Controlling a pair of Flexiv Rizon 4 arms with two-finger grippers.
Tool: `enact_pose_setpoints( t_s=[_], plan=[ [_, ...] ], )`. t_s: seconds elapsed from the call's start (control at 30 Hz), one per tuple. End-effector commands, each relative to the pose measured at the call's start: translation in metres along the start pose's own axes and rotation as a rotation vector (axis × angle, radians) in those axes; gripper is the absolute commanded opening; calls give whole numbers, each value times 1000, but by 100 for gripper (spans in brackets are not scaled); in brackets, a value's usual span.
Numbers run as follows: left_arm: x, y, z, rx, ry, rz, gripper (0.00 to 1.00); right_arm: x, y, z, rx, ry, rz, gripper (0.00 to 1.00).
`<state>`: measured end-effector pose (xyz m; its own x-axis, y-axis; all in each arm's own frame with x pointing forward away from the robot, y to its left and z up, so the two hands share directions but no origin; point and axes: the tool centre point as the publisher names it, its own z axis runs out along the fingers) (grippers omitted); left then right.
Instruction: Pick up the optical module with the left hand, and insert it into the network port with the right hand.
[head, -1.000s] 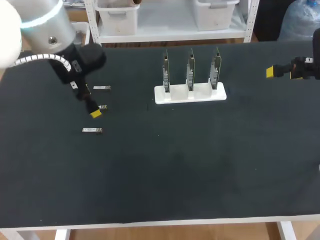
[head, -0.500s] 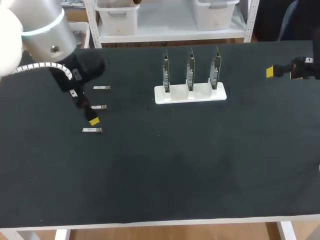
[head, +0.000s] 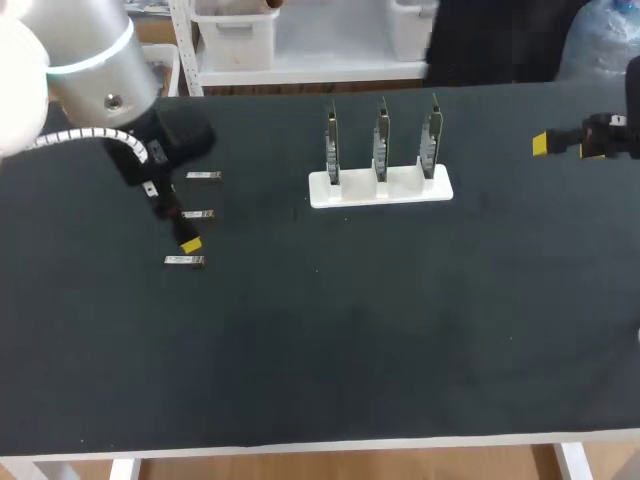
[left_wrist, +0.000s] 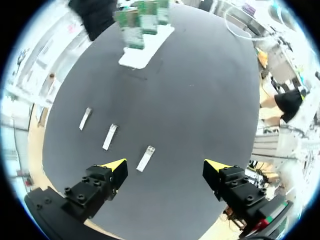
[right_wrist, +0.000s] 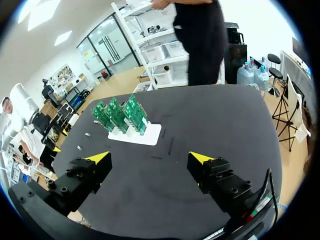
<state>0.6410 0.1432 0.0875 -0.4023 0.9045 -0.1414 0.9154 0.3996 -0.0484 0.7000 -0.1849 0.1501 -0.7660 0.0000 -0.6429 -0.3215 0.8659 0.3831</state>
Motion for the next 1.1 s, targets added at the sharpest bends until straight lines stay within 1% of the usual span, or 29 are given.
enact_pose_setpoints(
  t_s=[0.03,0.07,0.2,0.3,0.43,0.63,0.73,0.83,1.1],
  plan=[
    [-6,-4,8,21,20,37,100,0,0,0,0,0,0,100],
    [-5,-5,10,36,19,44,100,0,0,0,0,0,0,100],
    [4,-7,12,49,20,37,100,0,0,0,0,0,0,100],
    [12,-6,13,44,36,33,100,0,0,0,0,0,0,100],
    [26,-7,13,58,59,40,100,0,0,0,0,0,0,100],
    [48,-10,15,78,69,29,100,0,0,0,0,0,0,100],
    [49,-9,20,82,70,25,100,0,0,0,0,0,0,100],
    [42,-8,22,92,44,25,100,0,0,0,0,0,0,100],
    [42,-8,22,92,44,25,100,0,0,0,0,0,0,100]
  ],
)
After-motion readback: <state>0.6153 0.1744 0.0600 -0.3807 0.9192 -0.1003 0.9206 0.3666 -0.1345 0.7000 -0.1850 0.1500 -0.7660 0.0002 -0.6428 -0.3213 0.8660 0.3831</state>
